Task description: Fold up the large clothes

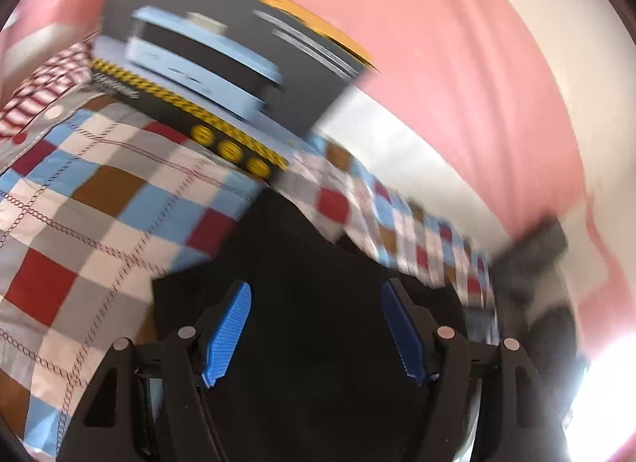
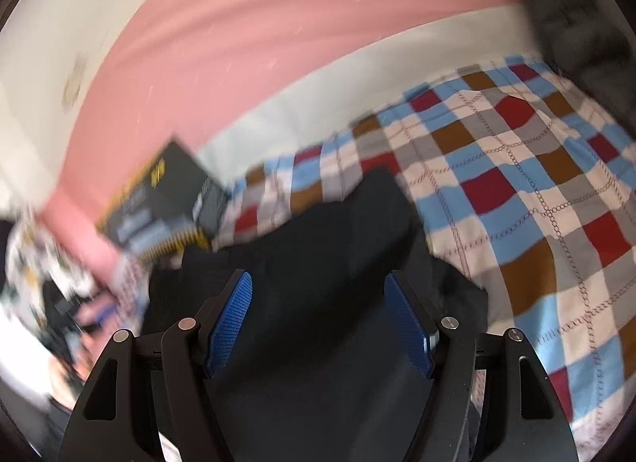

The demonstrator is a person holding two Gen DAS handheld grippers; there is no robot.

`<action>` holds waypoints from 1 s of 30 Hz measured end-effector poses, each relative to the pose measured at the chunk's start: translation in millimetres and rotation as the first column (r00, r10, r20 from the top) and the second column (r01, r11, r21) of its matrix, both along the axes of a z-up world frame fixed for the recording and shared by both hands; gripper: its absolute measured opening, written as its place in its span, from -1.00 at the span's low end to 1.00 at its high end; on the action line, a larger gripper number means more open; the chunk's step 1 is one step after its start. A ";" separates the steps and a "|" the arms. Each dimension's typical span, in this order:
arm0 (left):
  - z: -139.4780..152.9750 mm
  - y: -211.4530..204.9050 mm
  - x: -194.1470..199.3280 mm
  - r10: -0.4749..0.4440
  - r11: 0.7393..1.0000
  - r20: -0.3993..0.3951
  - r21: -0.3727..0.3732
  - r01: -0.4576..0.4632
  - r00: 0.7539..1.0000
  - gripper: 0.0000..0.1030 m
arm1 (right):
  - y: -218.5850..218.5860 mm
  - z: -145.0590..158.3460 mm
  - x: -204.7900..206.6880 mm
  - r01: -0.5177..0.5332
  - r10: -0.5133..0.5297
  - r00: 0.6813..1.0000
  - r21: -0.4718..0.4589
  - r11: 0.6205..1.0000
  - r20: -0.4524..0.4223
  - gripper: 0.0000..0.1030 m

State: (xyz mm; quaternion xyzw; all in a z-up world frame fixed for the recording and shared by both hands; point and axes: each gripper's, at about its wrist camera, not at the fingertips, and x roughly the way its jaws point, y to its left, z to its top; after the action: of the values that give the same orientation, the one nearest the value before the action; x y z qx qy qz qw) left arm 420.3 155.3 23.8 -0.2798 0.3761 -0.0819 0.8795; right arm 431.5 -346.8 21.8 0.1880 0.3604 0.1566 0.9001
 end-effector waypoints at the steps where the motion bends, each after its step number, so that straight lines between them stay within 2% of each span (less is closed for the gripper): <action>1: -2.7 -12.4 -7.5 -0.042 0.999 0.001 0.021 0.042 0.999 0.37 | 10.4 -9.6 -6.4 -0.028 0.028 1.000 -0.044 0.999 -0.004 0.35; 4: -24.2 -55.0 -23.0 -0.163 0.977 -0.033 0.134 0.166 0.986 0.37 | 28.1 -43.5 -10.3 -0.070 0.061 0.996 -0.131 0.989 -0.066 0.32; 5: -35.4 -66.8 -23.8 -0.180 0.964 -0.056 0.189 0.188 0.982 0.36 | 29.1 -52.1 -10.6 -0.073 0.061 0.995 -0.157 0.985 -0.079 0.20; 7: -56.0 -76.2 -19.5 -0.181 0.953 -0.101 0.229 0.200 0.978 0.36 | 35.0 -70.8 -5.4 -0.062 0.038 0.995 -0.266 0.962 -0.094 0.14; 9: -70.7 -75.4 -14.2 -0.159 0.951 -0.104 0.251 0.180 0.982 0.36 | 31.0 -78.9 -1.4 -0.049 0.025 0.996 -0.274 0.960 -0.090 0.14; 12: -78.4 -72.7 -7.1 -0.123 0.945 -0.056 0.299 0.134 0.991 0.36 | 27.1 -86.8 6.4 -0.034 0.009 0.996 -0.301 0.953 -0.086 0.14; 15: -88.2 -72.5 3.4 -0.101 0.942 -0.062 0.315 0.115 0.993 0.36 | 27.8 -95.4 13.5 -0.024 -0.002 0.997 -0.328 0.945 -0.078 0.14; 19: -97.9 -83.7 21.8 -0.079 0.913 -0.058 0.396 0.095 0.995 0.37 | 30.1 -100.2 27.4 0.003 -0.039 0.994 -0.349 0.937 -0.098 0.11; 21: -97.7 -86.4 30.5 -0.067 0.905 -0.084 0.415 0.096 0.994 0.37 | 29.0 -98.4 35.3 0.012 -0.060 0.991 -0.357 0.934 -0.123 0.11; 24: -84.1 -83.3 27.2 -0.060 0.906 -0.115 0.410 0.102 0.992 0.35 | 23.1 -82.7 31.4 0.029 -0.077 0.989 -0.337 0.941 -0.129 0.11; 27: -70.6 -68.6 -0.7 -0.064 0.913 -0.069 0.399 0.086 0.996 0.35 | 8.2 -67.7 6.2 0.037 -0.066 0.993 -0.280 0.959 -0.094 0.14; 30: -58.3 -45.9 -34.0 -0.004 0.909 -0.027 0.417 0.015 1.000 0.33 | -11.8 -69.2 -21.8 0.068 -0.089 0.993 -0.252 0.965 -0.073 0.38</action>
State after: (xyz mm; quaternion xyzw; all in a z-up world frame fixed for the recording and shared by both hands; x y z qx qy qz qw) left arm 386.4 109.3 -34.5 -0.0845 0.3976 -0.0005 0.9137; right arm 409.7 -358.5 -47.4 0.0942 0.4070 0.0663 0.9061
